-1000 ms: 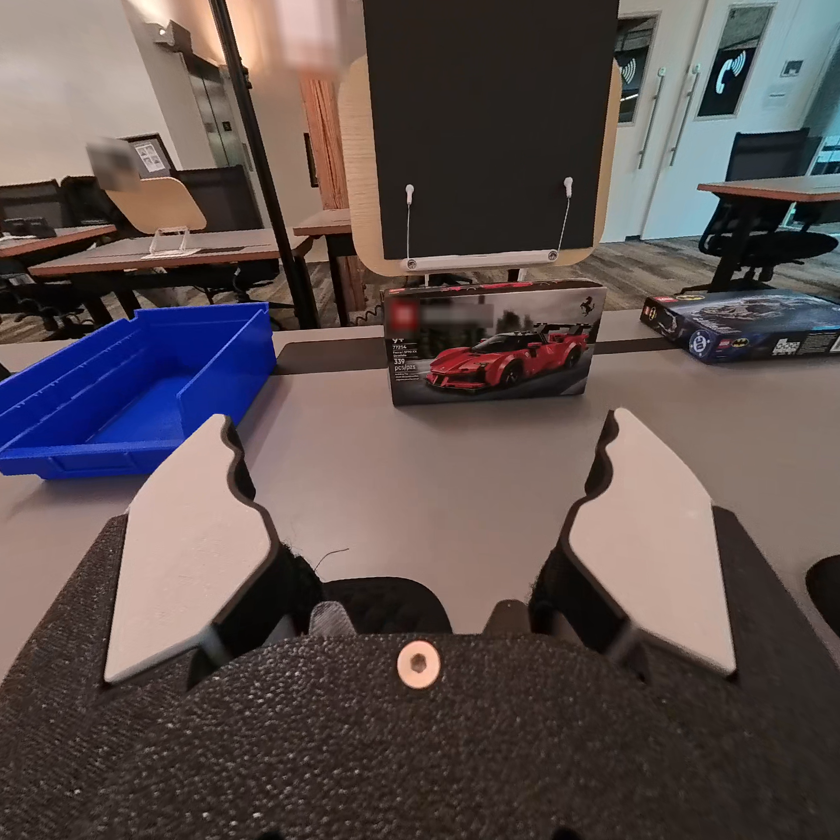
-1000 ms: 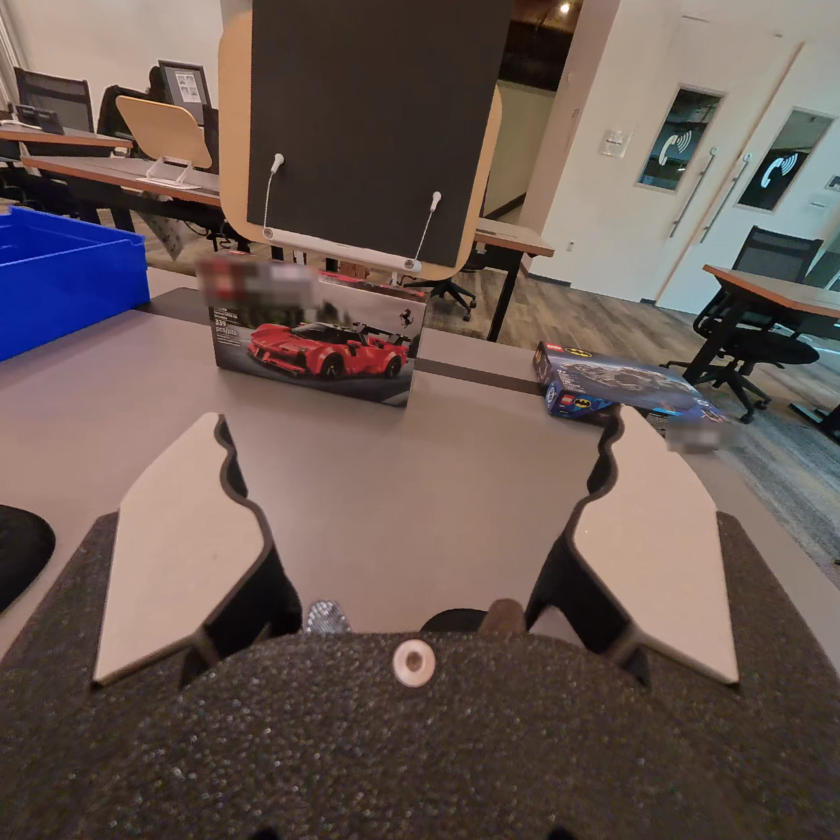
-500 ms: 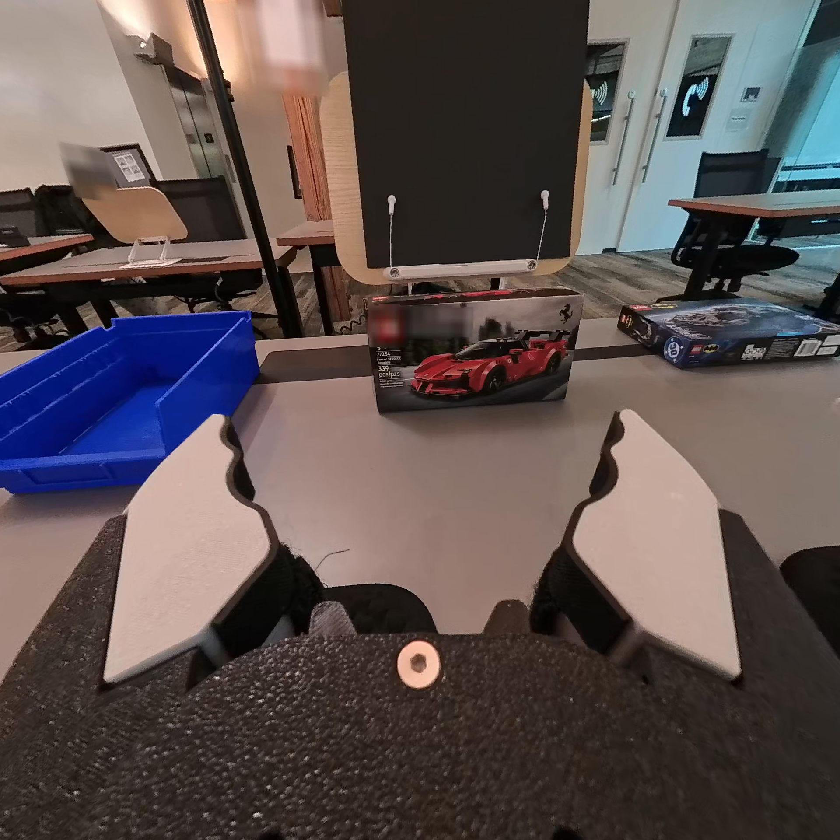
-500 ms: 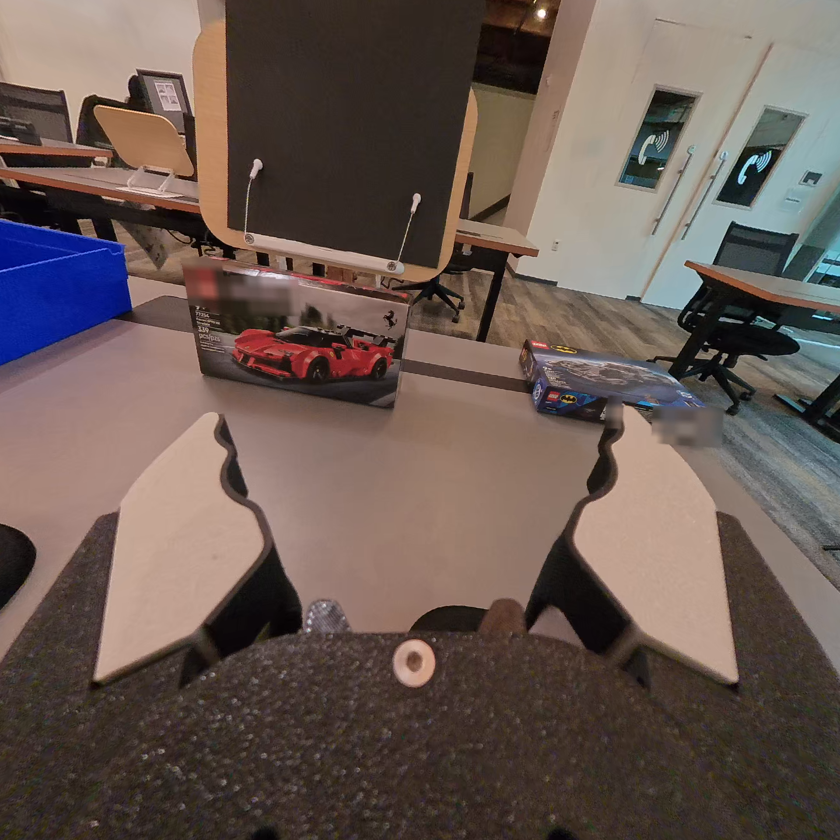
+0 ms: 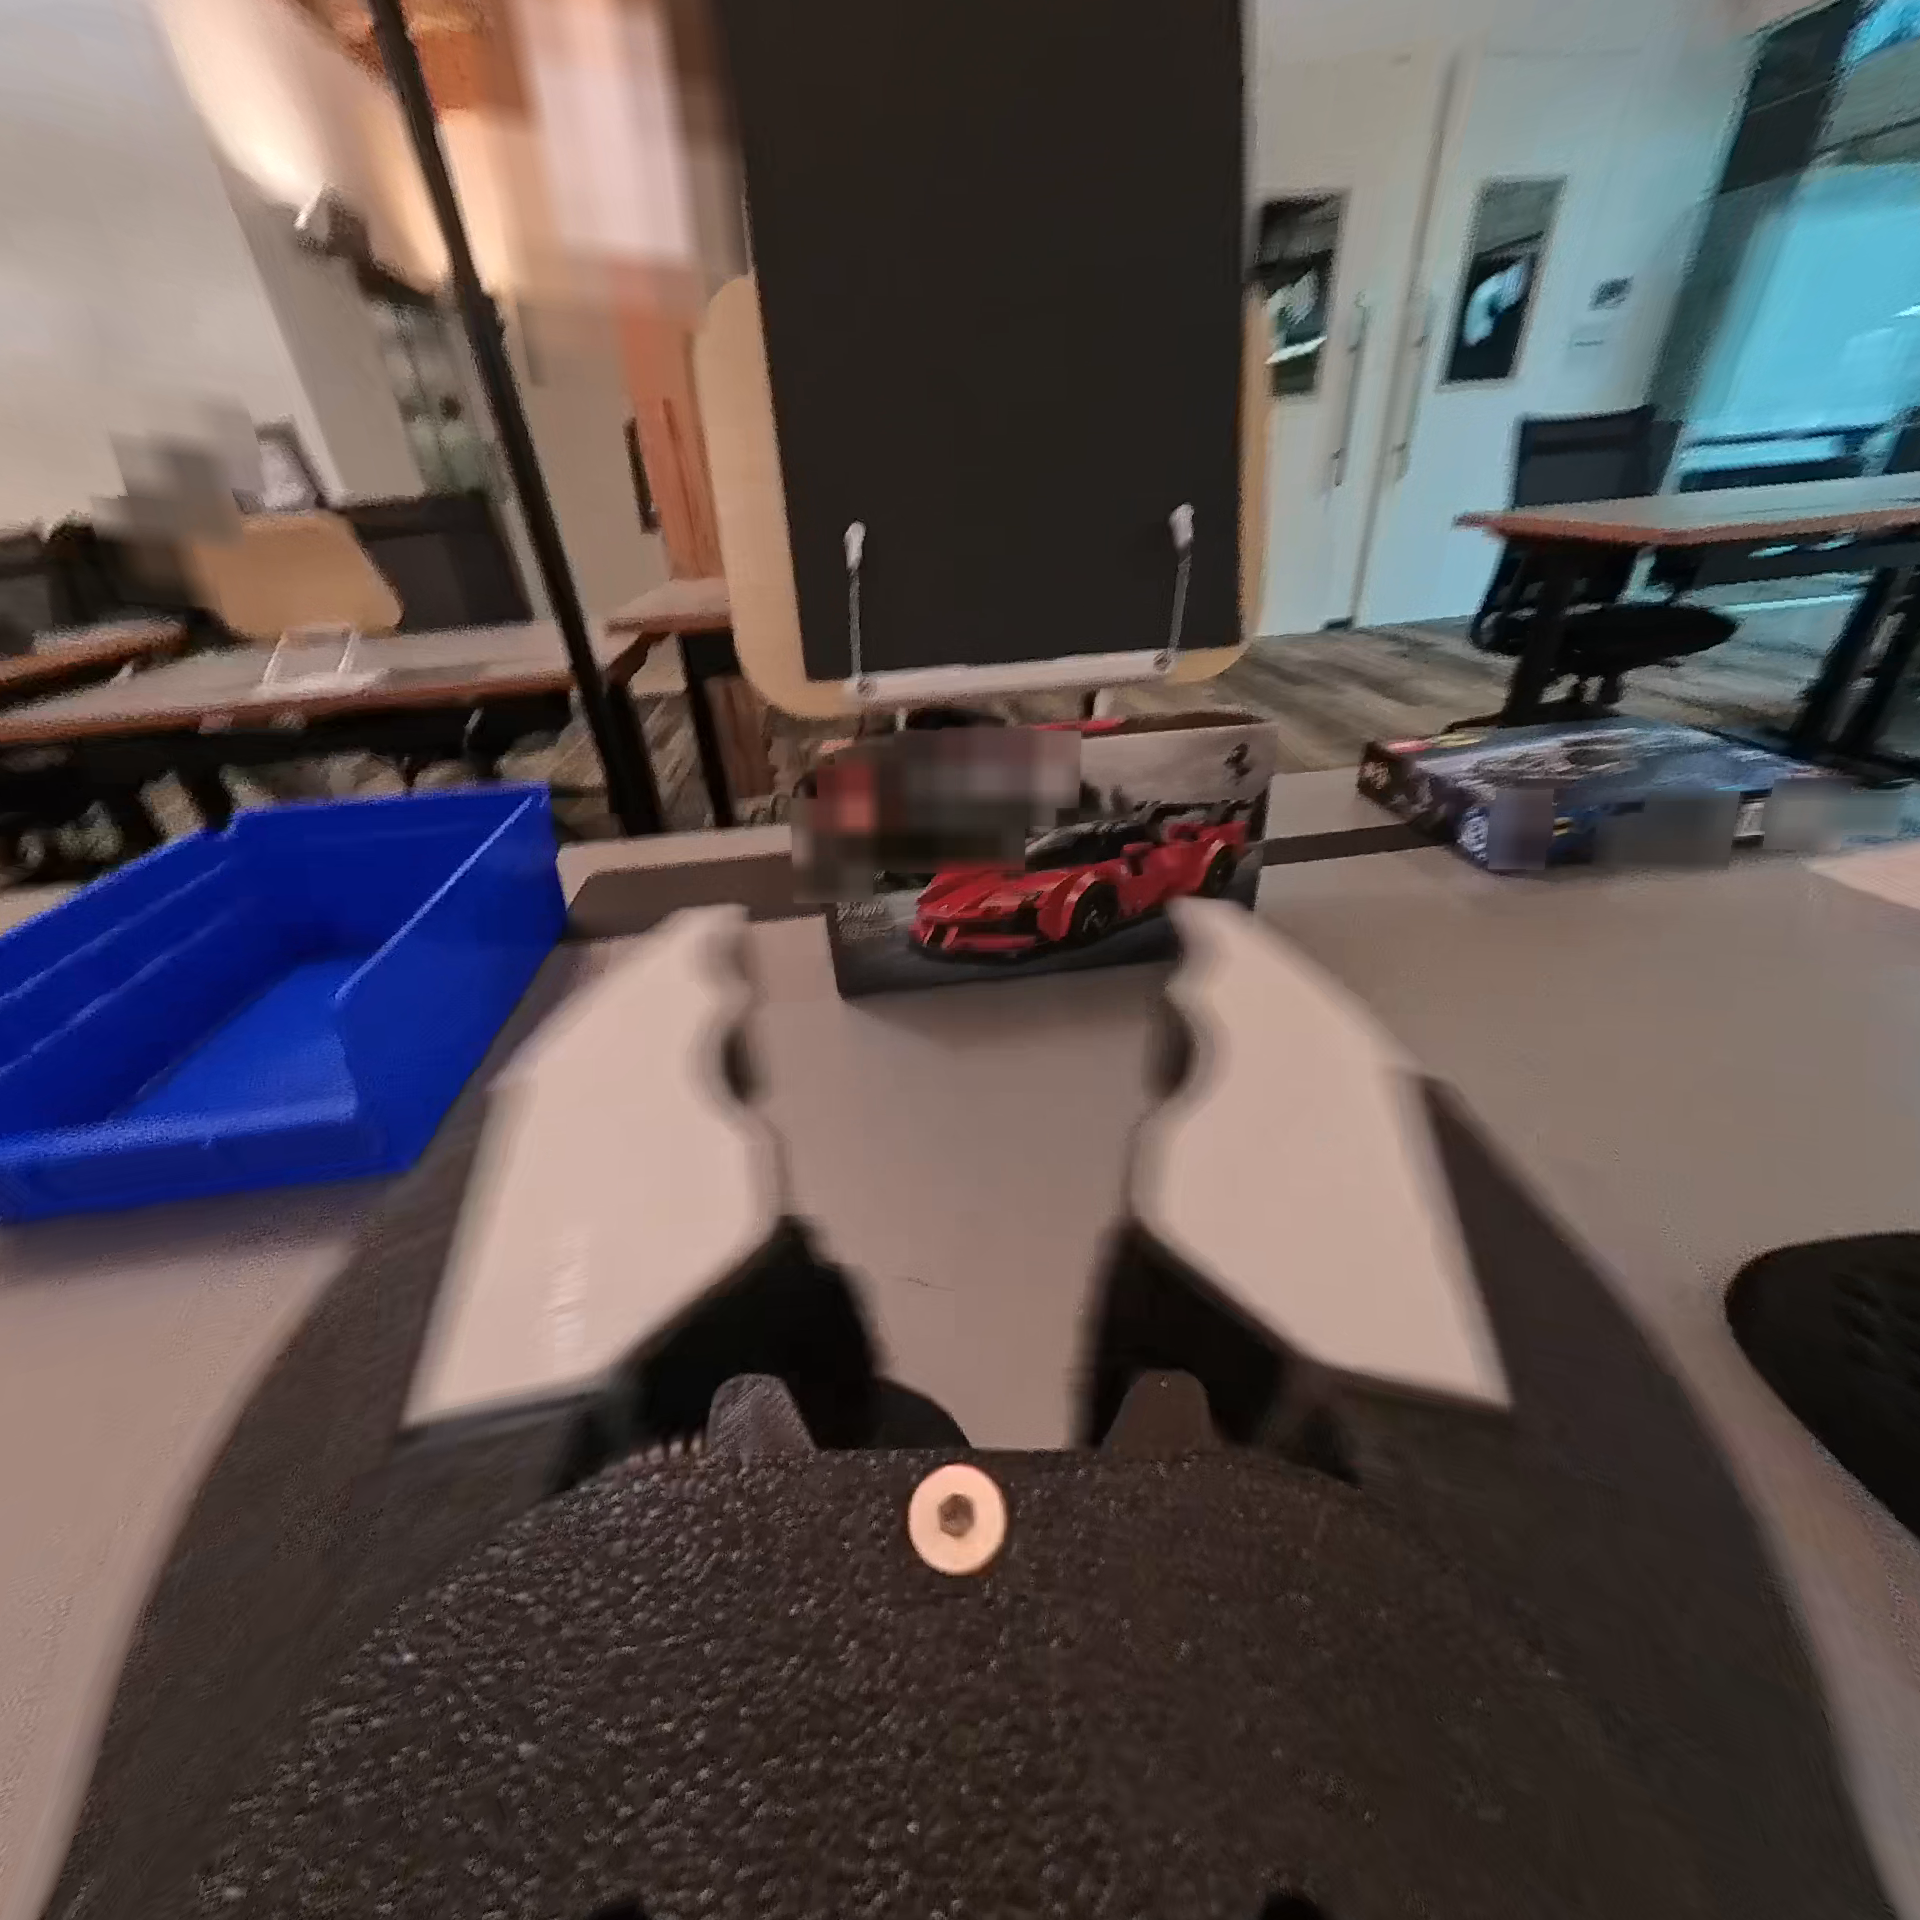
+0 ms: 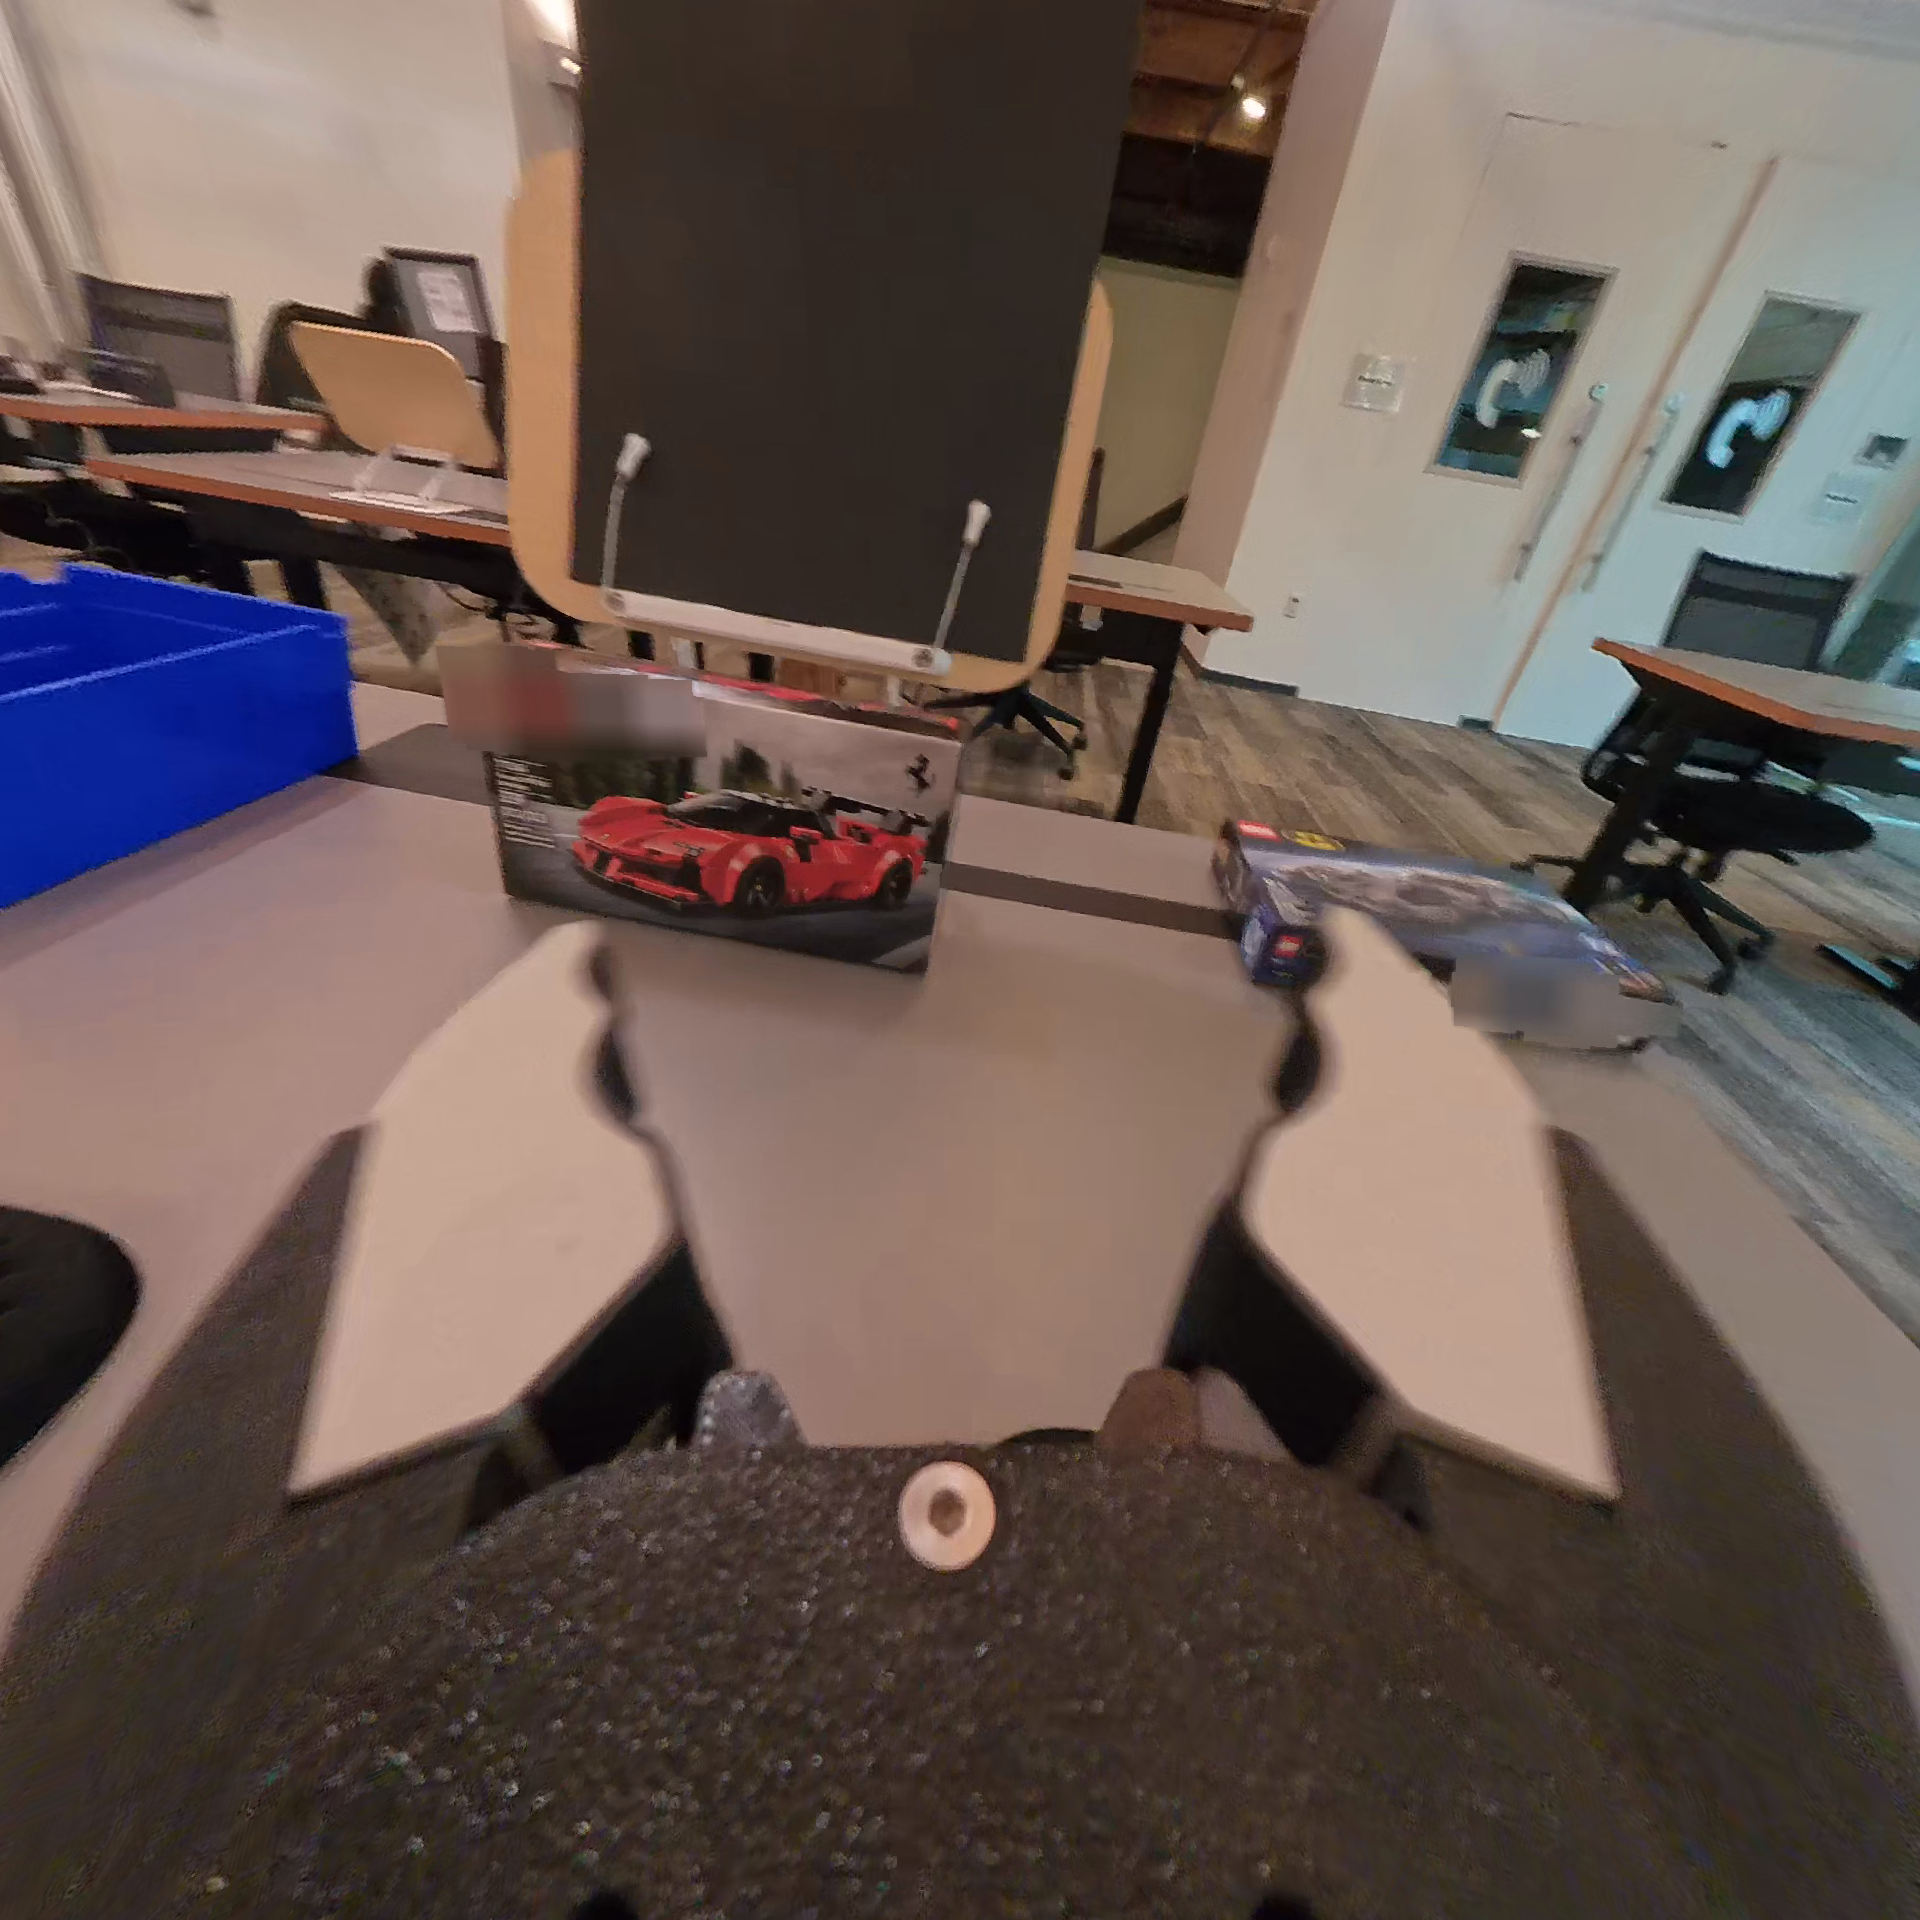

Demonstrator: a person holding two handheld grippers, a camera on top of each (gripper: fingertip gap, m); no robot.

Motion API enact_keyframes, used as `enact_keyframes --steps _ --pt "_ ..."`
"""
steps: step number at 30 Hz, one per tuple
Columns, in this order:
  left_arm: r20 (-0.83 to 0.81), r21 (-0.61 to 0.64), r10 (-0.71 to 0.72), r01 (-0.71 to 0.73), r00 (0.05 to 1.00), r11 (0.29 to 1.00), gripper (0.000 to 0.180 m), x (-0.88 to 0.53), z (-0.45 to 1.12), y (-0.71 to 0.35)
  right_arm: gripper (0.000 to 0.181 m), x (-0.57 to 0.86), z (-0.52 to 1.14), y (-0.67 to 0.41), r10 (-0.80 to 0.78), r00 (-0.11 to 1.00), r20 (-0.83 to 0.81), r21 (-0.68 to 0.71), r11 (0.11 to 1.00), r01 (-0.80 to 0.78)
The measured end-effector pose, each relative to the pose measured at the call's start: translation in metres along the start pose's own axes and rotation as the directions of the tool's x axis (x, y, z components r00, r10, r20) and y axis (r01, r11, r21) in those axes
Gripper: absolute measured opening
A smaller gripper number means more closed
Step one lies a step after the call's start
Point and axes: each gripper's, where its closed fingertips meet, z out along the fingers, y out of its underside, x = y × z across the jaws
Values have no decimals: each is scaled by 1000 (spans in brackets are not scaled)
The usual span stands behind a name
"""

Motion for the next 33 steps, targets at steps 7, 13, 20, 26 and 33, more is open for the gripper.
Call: enact_keyframes --steps 7,13,20,26,33 --pt "-72 72 4 1 997 997 0 7 -3 -23 0 -18 4 -15 -70 991 111 80 995 62" --pt "-7 -179 5 -6 1000 984 141 -6 31 8 146 -5 40 -4 -102 995 -6 -40 994 102" --pt "-5 -225 -13 12 1000 974 146 -14 56 28 145 -3 63 7 -92 996 5 -68 993 92" --pt "2 -215 -5 5 1000 977 145 -18 70 30 142 -5 78 19 -82 997 15 -106 991 83" --pt "-36 -179 17 -23 999 983 103 -14 75 31 128 -10 85 27 -87 995 41 -120 989 92"
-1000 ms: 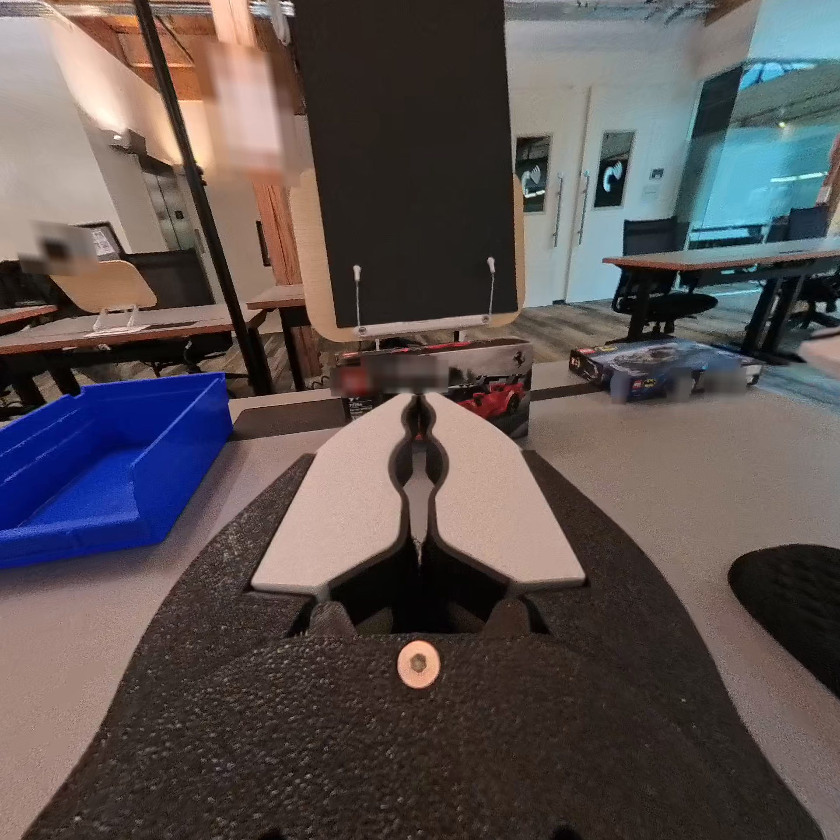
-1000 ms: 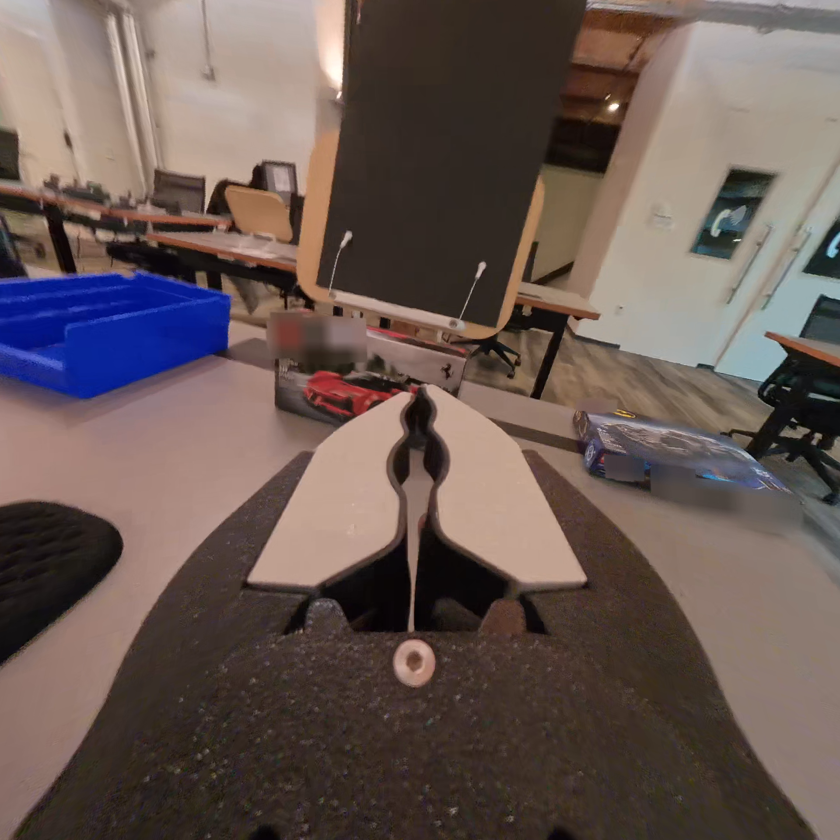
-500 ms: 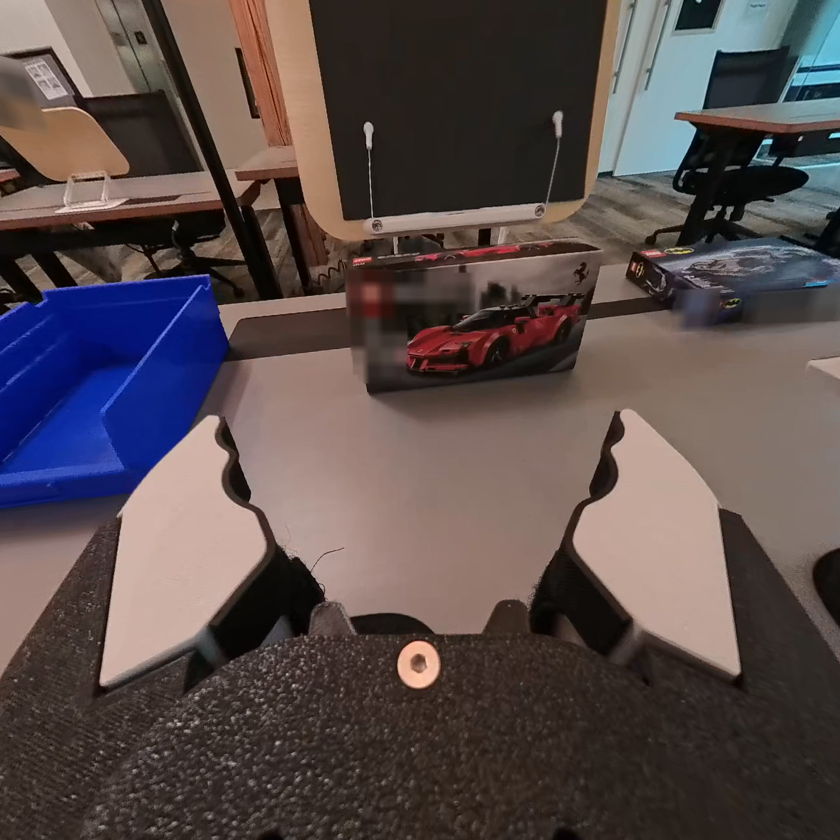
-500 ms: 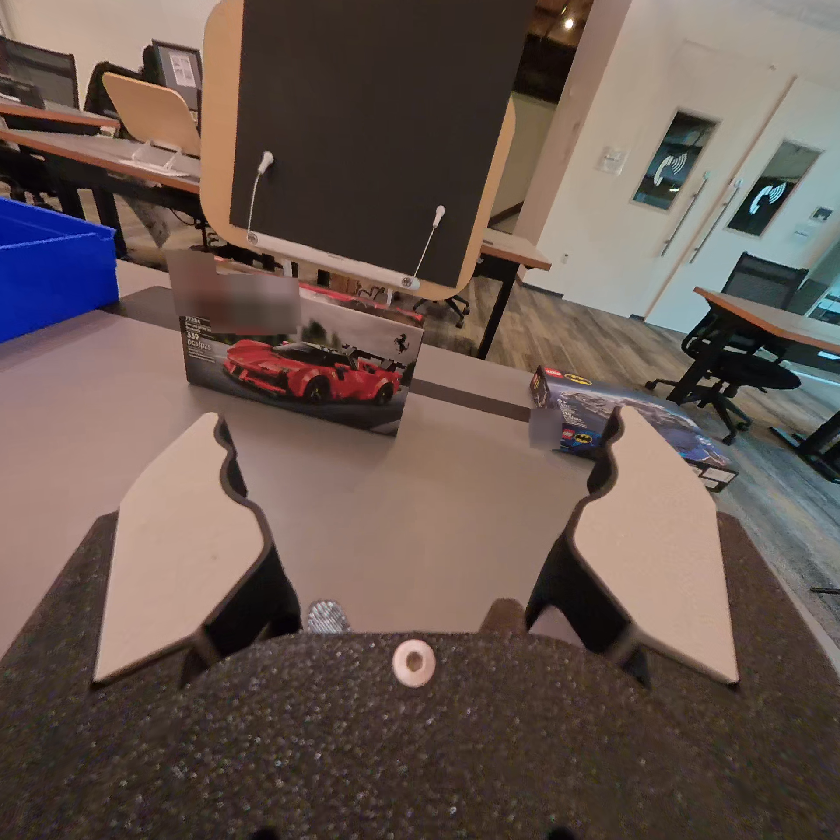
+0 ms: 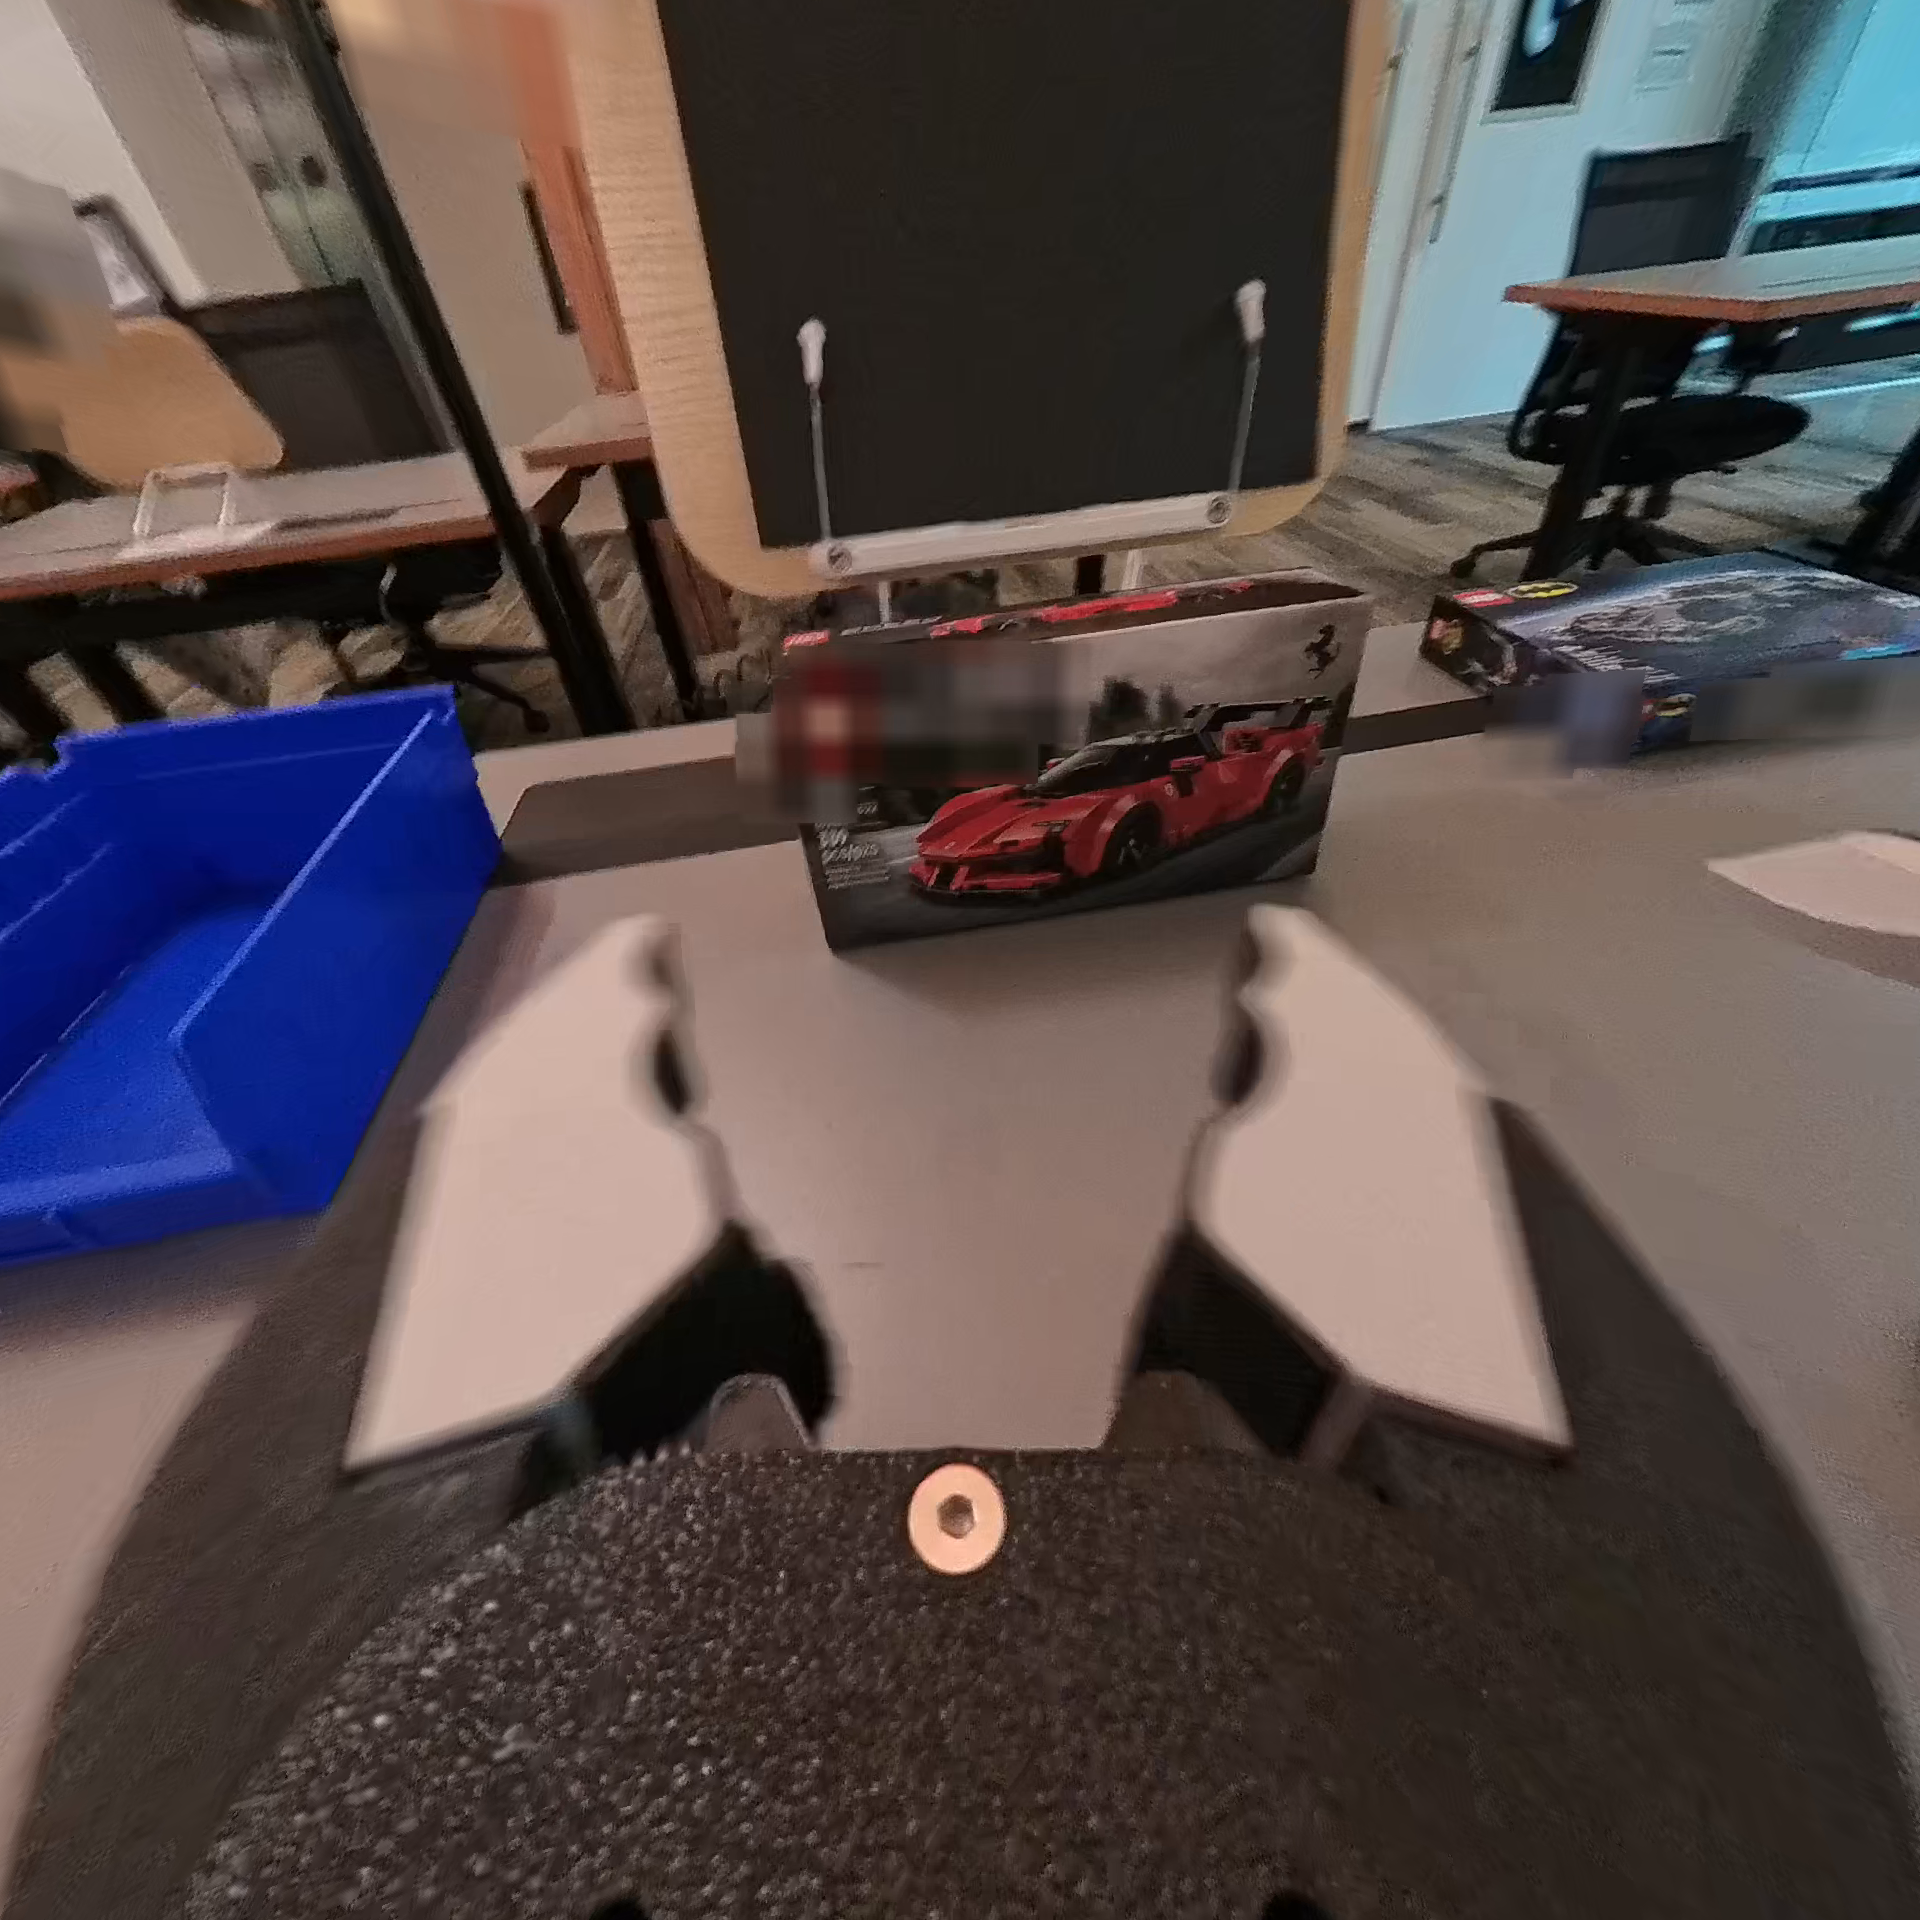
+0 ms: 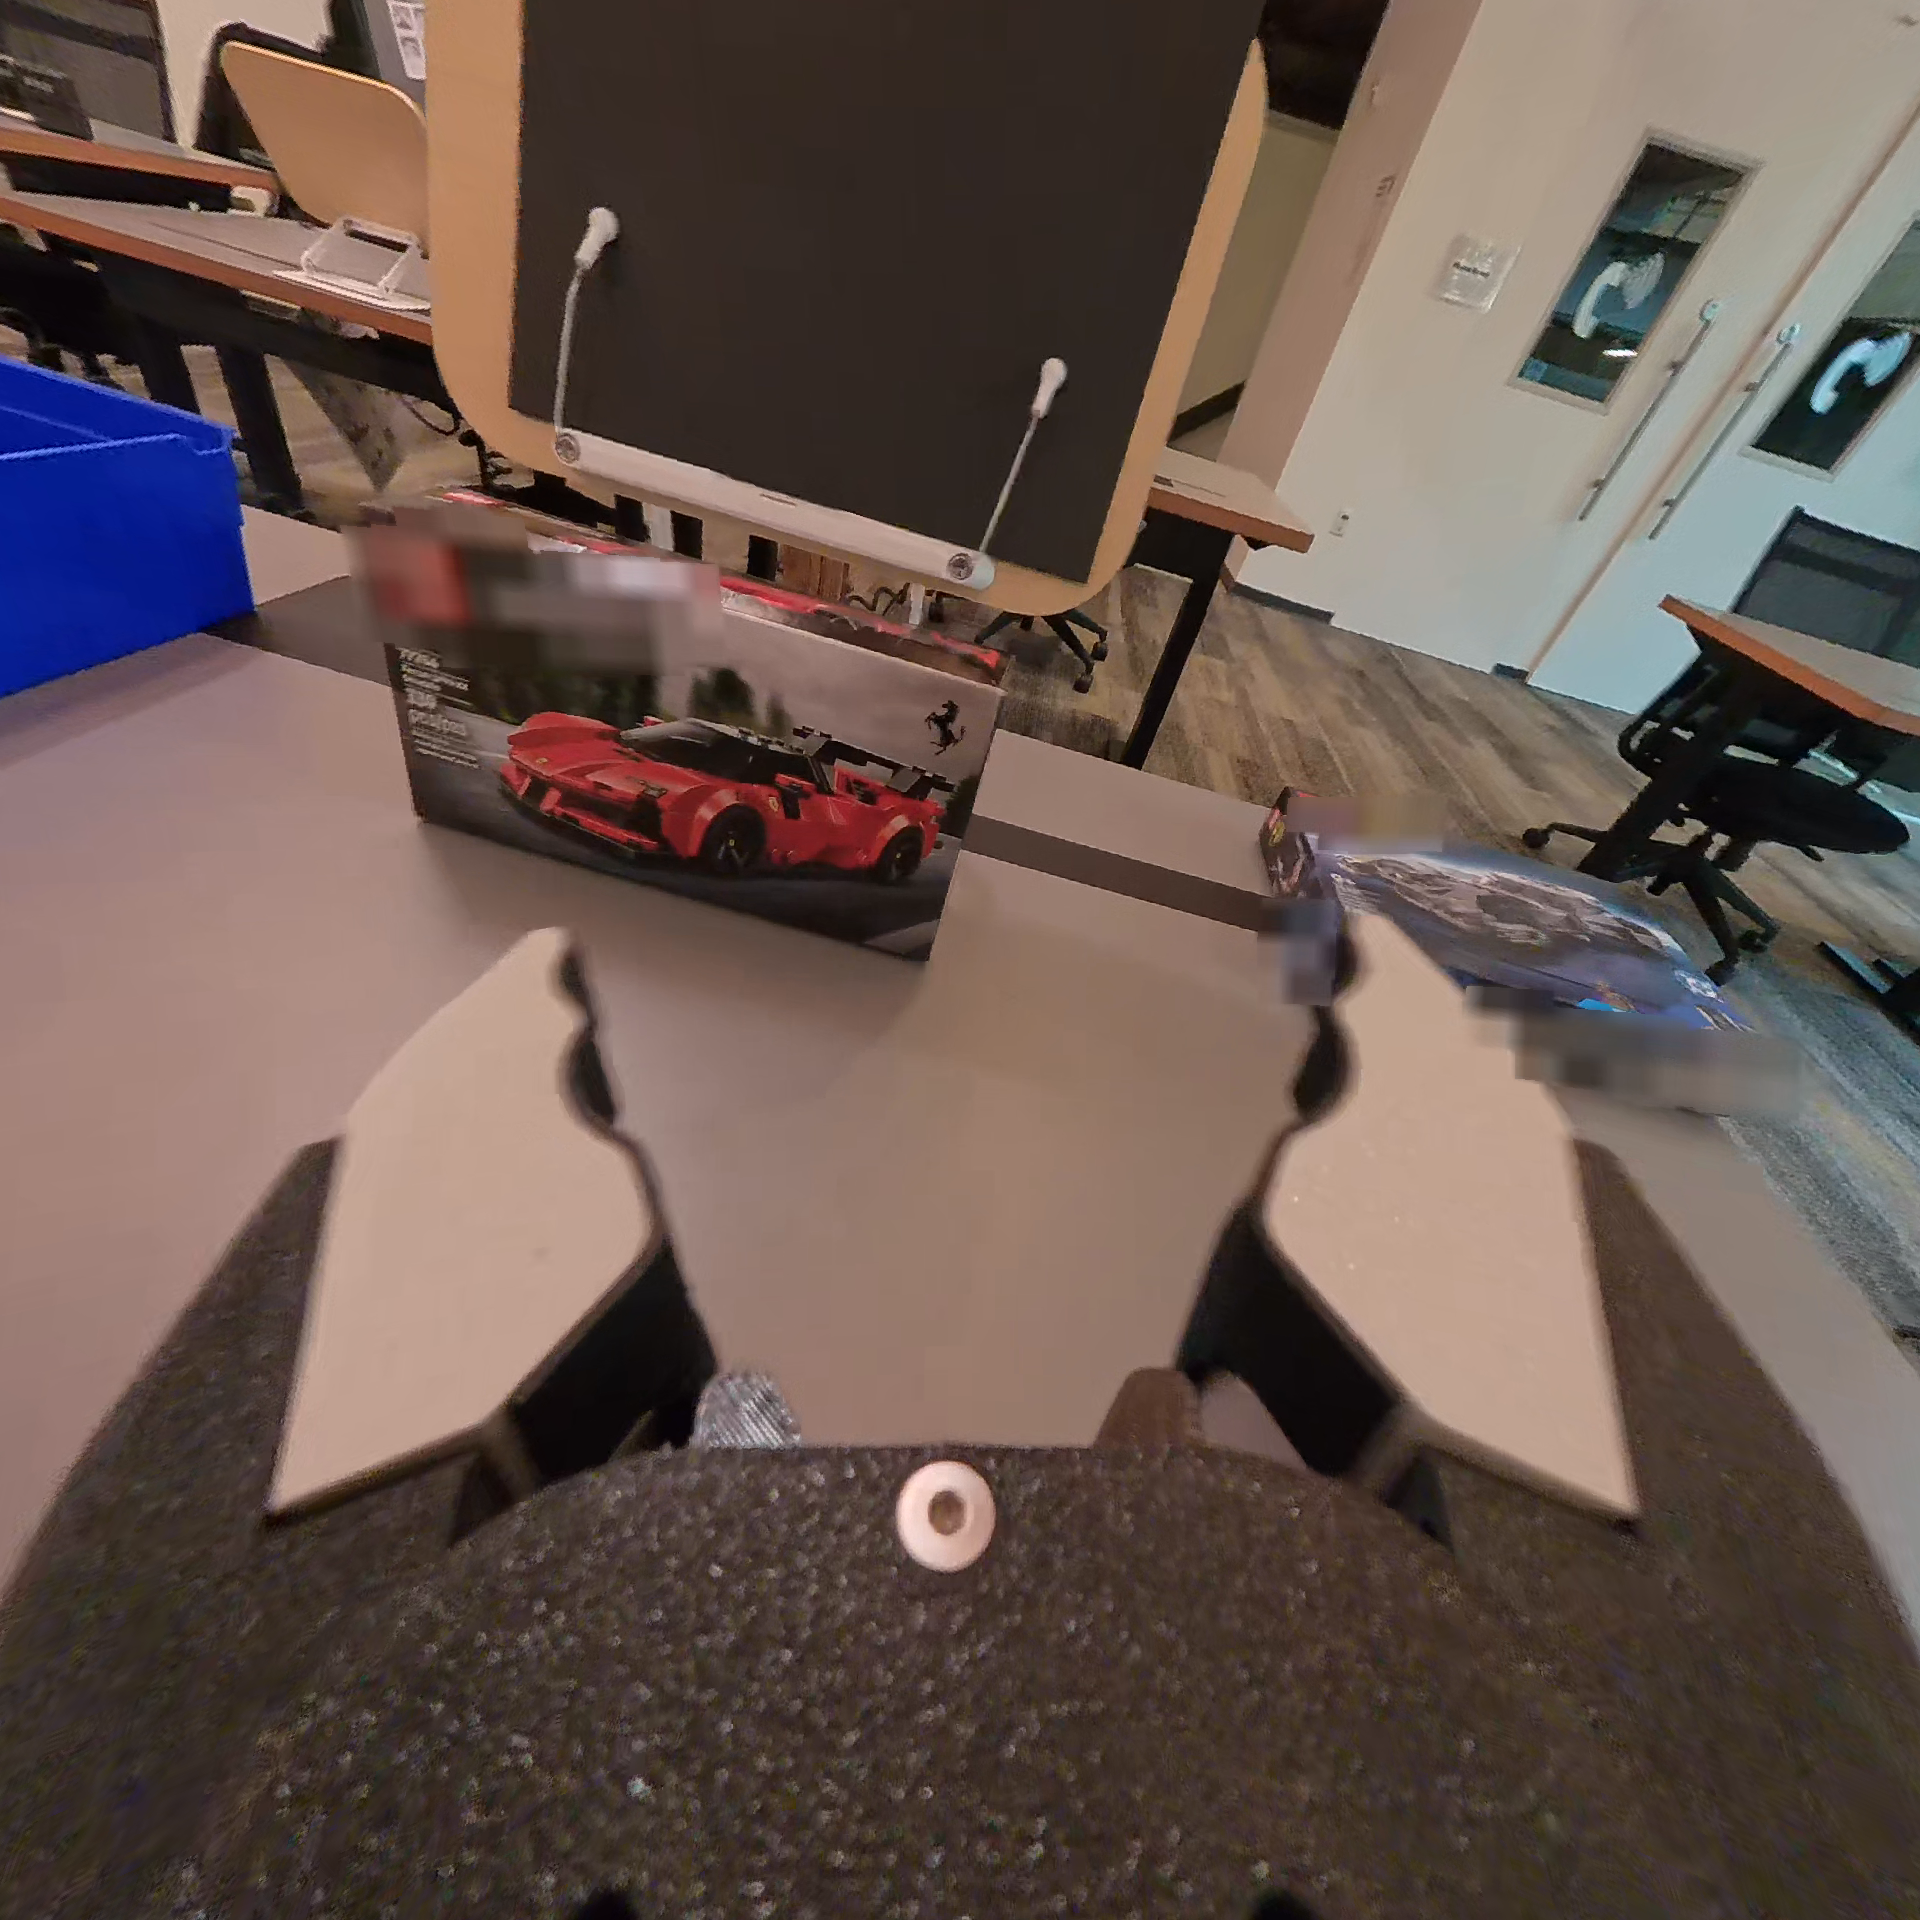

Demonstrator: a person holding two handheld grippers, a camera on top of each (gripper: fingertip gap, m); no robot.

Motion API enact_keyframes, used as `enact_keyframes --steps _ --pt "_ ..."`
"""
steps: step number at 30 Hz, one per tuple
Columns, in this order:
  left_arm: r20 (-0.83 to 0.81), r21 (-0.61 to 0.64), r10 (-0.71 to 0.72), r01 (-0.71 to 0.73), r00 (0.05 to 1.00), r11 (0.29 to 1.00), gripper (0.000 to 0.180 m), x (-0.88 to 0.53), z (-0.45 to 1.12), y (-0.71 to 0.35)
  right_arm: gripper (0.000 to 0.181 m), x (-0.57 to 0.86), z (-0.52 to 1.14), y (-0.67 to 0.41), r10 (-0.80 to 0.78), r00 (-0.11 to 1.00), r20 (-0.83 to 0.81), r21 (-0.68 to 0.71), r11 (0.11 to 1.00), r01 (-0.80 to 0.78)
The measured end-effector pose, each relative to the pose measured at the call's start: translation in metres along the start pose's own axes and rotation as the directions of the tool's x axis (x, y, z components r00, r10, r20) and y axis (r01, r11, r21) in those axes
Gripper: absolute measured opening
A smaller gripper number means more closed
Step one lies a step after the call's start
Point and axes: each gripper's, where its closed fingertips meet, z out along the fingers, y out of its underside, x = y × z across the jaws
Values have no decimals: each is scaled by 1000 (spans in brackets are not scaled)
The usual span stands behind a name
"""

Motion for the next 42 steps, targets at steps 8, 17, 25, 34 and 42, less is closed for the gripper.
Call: enact_keyframes --steps 8,17,25,34,42 --pt "-73 45 27 -23 997 999 14 17 -4 -10 27 -20 -9 -9 -27 985 168 76 997 14" --pt "-18 -70 -5 4 1000 998 146 15 6 5 145 -9 -1 -1 31 997 65 8 999 -32" --pt "12 -54 0 1 1000 999 146 9 3 1 141 1 -3 -3 46 998 31 15 999 -47" --pt "78 -25 -12 14 997 1000 142 -1 1 0 138 -6 -2 -3 41 998 46 3 999 -41" --pt "70 -35 -9 12 997 999 145 1 -3 5 136 -9 -8 -6 49 997 55 14 999 -50"
